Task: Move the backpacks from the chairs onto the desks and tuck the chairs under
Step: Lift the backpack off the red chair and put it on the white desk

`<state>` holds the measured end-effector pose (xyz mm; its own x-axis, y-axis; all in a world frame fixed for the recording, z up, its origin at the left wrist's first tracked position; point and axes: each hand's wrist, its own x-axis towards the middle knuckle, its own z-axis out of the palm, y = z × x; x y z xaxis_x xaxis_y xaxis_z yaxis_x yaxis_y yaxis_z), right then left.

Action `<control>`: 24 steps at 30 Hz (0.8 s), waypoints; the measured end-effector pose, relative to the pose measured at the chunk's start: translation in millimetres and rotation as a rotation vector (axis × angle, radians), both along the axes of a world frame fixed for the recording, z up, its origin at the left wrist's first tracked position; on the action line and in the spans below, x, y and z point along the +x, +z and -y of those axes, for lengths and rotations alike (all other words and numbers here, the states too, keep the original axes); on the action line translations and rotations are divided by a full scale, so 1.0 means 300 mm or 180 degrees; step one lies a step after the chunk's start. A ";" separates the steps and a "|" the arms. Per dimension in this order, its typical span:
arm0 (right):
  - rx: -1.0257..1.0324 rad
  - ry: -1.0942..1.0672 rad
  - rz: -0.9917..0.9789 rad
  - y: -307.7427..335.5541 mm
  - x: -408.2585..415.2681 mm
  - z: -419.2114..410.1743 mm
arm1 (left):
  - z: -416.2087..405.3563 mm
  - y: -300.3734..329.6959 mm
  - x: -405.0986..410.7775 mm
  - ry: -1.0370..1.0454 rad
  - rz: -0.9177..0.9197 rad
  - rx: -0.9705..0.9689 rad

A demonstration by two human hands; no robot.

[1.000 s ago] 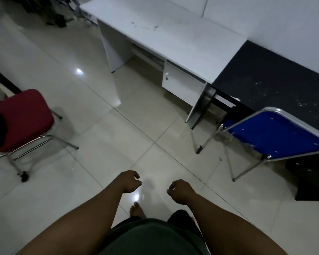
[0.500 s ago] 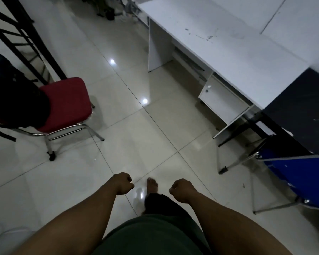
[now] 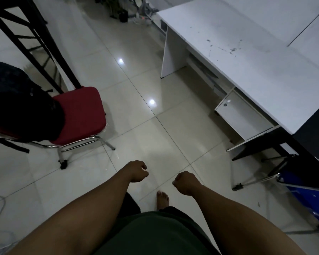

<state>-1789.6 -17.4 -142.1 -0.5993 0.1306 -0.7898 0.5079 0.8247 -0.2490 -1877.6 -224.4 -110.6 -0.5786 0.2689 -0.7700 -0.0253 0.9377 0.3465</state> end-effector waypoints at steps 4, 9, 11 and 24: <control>0.0017 -0.0280 -0.0050 -0.008 -0.083 0.102 | 0.084 -0.010 -0.137 -0.0290 -0.0040 -0.0031; 0.0026 -0.1005 -0.0264 -0.003 -0.191 0.322 | 0.262 -0.038 -0.328 -0.0866 0.0001 -0.0102; -0.0063 -0.1203 -0.0262 0.000 -0.223 0.409 | 0.335 -0.042 -0.393 -0.1052 0.0025 -0.0162; -0.0017 -0.1916 -0.0294 0.008 -0.315 0.755 | 0.609 -0.055 -0.595 -0.1494 0.0049 -0.0208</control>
<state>-1884.2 -243.9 -139.6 -0.4874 0.4640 -0.7397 0.8607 0.3979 -0.3175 -2056.2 -407.0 -127.0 -0.3945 0.4495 -0.8015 0.4018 0.8688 0.2895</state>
